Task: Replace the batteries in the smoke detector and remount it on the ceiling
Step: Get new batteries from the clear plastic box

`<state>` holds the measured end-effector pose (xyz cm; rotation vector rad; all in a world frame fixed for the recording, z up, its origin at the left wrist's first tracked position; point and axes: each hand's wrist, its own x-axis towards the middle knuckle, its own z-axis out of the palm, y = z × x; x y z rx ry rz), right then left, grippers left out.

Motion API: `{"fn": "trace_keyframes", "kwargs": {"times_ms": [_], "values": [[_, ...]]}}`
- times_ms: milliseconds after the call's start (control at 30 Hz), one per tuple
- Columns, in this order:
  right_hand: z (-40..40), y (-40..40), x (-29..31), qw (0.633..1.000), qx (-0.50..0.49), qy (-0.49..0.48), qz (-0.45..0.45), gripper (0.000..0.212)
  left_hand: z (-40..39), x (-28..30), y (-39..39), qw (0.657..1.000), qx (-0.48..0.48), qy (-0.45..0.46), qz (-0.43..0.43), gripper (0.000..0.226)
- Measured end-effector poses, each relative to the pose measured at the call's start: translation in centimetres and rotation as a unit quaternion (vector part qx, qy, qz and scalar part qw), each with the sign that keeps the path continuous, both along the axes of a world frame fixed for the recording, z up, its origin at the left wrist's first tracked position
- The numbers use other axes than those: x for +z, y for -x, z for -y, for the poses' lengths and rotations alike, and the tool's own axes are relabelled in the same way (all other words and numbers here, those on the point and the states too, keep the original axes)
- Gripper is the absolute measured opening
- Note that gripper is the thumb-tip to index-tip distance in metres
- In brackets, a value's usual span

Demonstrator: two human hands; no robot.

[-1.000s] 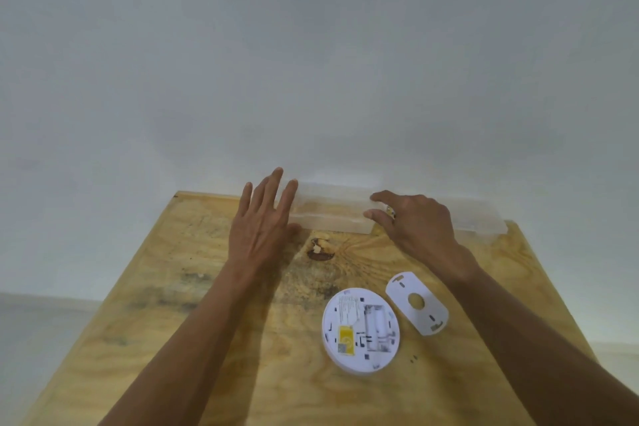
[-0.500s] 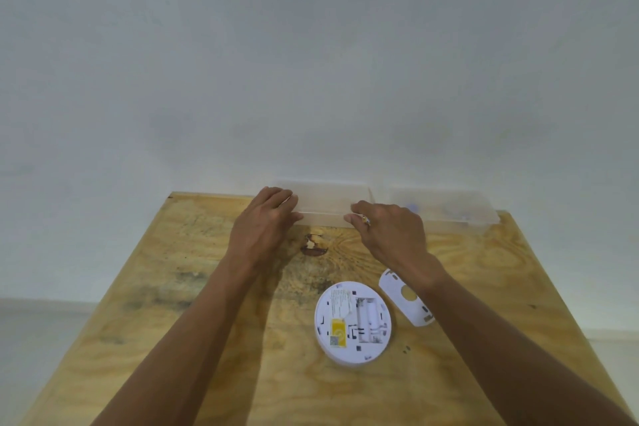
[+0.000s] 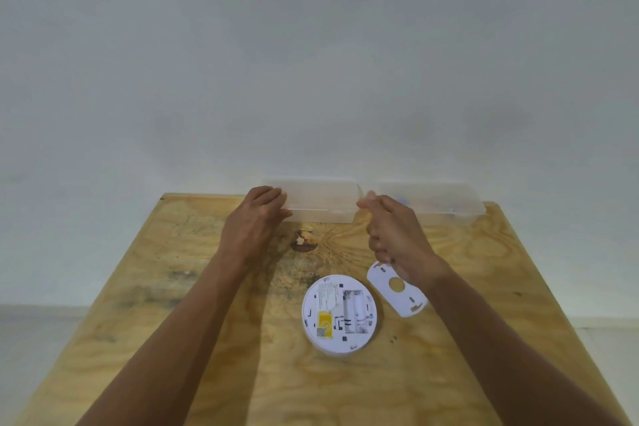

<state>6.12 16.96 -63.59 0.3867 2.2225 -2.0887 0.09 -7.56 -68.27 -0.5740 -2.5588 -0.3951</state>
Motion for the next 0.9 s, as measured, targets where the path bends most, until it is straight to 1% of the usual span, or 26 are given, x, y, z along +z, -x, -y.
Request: {"fn": "trace_keyframes", "kwargs": {"times_ms": [33, 67, 100, 133, 167, 200, 233, 300, 367, 400, 433, 500, 533, 633, 700, 733, 800, 833, 900], "values": [[-0.8, -0.7, 0.0, 0.995, -0.014, 0.084, 0.044, 0.029, 0.0, 0.0, 0.0, 1.0, 0.002, 0.001, 0.004, 0.027], [-1.5, -1.3, -0.1, 0.988, -0.025, 0.133, 0.078, 0.029, -0.1, 0.0, 0.0, 1.0, 0.003, 0.002, 0.01, 0.027], [-2.1, -2.0, -0.2, 0.982, -0.033, 0.157, 0.099, 0.027, -0.1, 0.1, 0.0, 1.0, 0.005, 0.004, 0.015, 0.027], [-2.6, -2.6, -0.4, 0.98, -0.039, 0.161, 0.108, 0.024, 0.0, 0.1, 0.0, 1.0, 0.01, 0.007, 0.02, 0.027], [-3.0, -3.2, -0.8, 0.982, -0.049, 0.145, 0.107, 0.021, 0.0, 0.2, 0.0, 1.0, 0.013, 0.01, 0.027, 0.027], [-3.4, -3.8, -1.0, 0.987, -0.058, 0.109, 0.098, 0.019, 0.0, 0.4, -0.1, 0.999, 0.016, 0.014, 0.034, 0.027], [-3.6, -4.2, -1.4, 0.992, -0.066, 0.066, 0.084, 0.021, 0.0, 0.7, 0.0, 0.999, 0.019, 0.019, 0.044, 0.029], [-4.2, -4.9, -1.8, 0.996, -0.065, -0.046, 0.051, 0.041, -0.2, 1.2, -0.1, 0.997, 0.019, 0.046, 0.059, 0.034], [-4.6, -5.6, -2.1, 0.98, -0.052, -0.189, 0.018, 0.055, -0.4, 1.7, -0.6, 0.995, 0.023, 0.063, 0.072, 0.046], [-4.8, -5.8, -2.1, 0.968, -0.043, -0.248, 0.004, 0.055, -0.6, 1.8, -1.1, 0.995, 0.027, 0.05, 0.082, 0.051], [-5.0, -6.1, -2.1, 0.958, -0.031, -0.286, -0.004, 0.05, -1.0, 2.0, -1.9, 0.995, 0.03, 0.024, 0.092, 0.055], [-5.1, -6.6, -2.1, 0.943, 0.001, -0.333, -0.004, 0.039, -1.8, 2.2, -3.8, 0.993, 0.033, -0.038, 0.108, 0.057], [-5.0, -6.8, -2.2, 0.934, 0.017, -0.356, 0.004, 0.037, -2.2, 2.2, -4.9, 0.991, 0.032, -0.062, 0.115, 0.056], [-4.7, -7.2, -2.4, 0.927, 0.023, -0.374, 0.017, 0.032, -3.1, 2.1, -7.9, 0.982, 0.03, -0.114, 0.148, 0.056], [-4.2, -7.6, -1.7, 0.937, 0.014, -0.349, 0.013, 0.029, -3.5, 2.2, -9.7, 0.973, 0.024, -0.141, 0.179, 0.057], [-3.9, -7.7, -1.2, 0.951, 0.009, -0.308, 0.022, 0.028, -3.6, 2.2, -10.6, 0.97, 0.015, -0.153, 0.189, 0.057], [-3.4, -7.8, -0.1, 0.979, 0.01, -0.194, 0.067, 0.034, -3.7, 2.2, -12.2, 0.962, -0.011, -0.175, 0.211, 0.061], [-3.2, -7.8, 0.4, 0.986, 0.013, -0.133, 0.096, 0.035, -3.8, 2.1, -12.9, 0.957, -0.024, -0.179, 0.226, 0.066], [-3.1, -7.6, 1.1, 0.989, 0.019, -0.025, 0.146, 0.029, -3.7, 1.7, -13.9, 0.948, -0.041, -0.178, 0.261, 0.079]]}}
